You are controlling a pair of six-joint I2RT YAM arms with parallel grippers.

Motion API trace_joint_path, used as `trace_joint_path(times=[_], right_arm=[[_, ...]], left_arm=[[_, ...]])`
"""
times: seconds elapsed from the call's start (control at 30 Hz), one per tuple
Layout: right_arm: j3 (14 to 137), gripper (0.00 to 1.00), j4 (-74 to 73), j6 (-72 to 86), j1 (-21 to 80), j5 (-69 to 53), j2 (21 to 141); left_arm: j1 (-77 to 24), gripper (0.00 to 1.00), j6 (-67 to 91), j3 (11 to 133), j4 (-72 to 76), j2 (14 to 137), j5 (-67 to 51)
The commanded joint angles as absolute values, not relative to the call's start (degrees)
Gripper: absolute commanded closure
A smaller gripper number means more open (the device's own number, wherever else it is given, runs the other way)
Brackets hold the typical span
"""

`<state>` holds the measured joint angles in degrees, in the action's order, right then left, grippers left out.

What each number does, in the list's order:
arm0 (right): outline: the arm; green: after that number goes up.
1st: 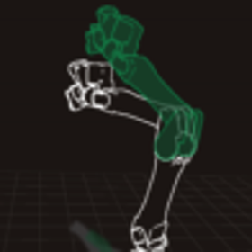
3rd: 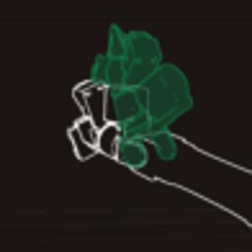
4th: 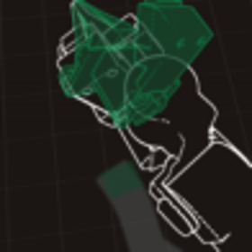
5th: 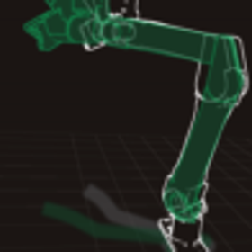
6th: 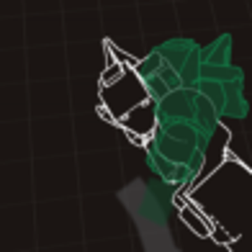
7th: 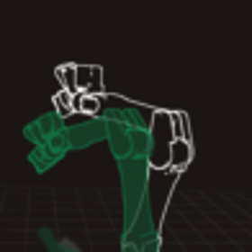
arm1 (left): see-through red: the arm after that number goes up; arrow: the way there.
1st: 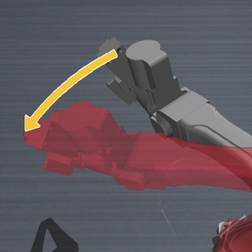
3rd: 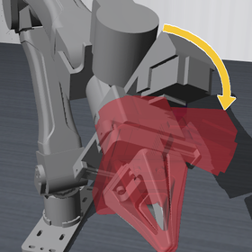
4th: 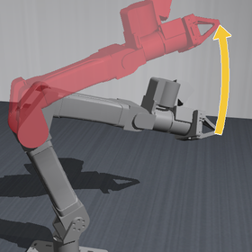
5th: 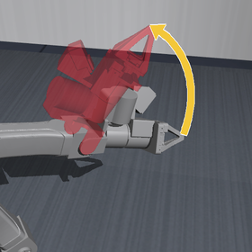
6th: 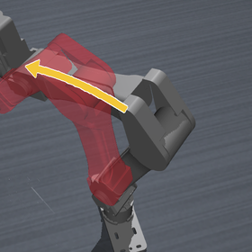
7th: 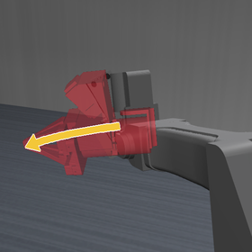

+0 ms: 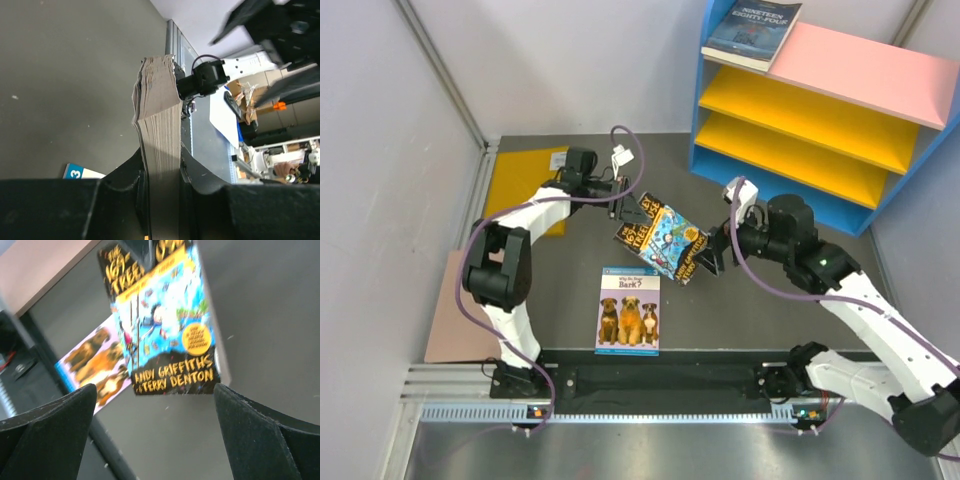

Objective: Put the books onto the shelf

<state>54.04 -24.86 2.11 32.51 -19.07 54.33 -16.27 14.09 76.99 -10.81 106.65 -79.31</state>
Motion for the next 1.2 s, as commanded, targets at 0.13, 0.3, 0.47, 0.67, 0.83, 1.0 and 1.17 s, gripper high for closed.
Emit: trace_joint_path(times=[0.13, 0.3, 0.47, 0.67, 0.83, 1.0, 1.17], right_arm=[[49.9, 0.01, -18.5, 2.1, 20.5, -56.2, 60.3], [51.2, 0.00, -18.2, 1.2, 18.7, -59.5, 63.0], [52.0, 0.00, -18.3, 1.1, 17.3, -59.9, 63.6], [51.7, 0.01, -18.7, 1.5, 15.2, -53.9, 60.8], [52.3, 0.00, -19.5, 1.7, 11.9, -47.2, 58.1], [52.7, 0.00, -19.8, 1.8, 9.8, -46.9, 59.5], [51.5, 0.00, -15.8, 3.3, 9.1, -52.5, 60.7]], left_arm=[[-16.5, 1.00, 27.8, 72.2, 12.4, 97.5, -94.8], [-18.6, 1.00, 35.0, 70.8, 16.8, 95.3, -95.4], [-21.6, 1.00, 54.4, 65.0, 40.2, 94.1, -95.5], [-20.1, 1.00, 55.8, 64.5, 42.8, 93.7, -95.1], [-19.8, 1.00, 64.4, 63.9, 52.1, 95.9, -95.2], [-20.7, 1.00, 66.4, 63.5, 54.8, 96.4, -95.4], [-23.5, 1.00, 66.0, 63.5, 54.2, 96.4, -95.4]])
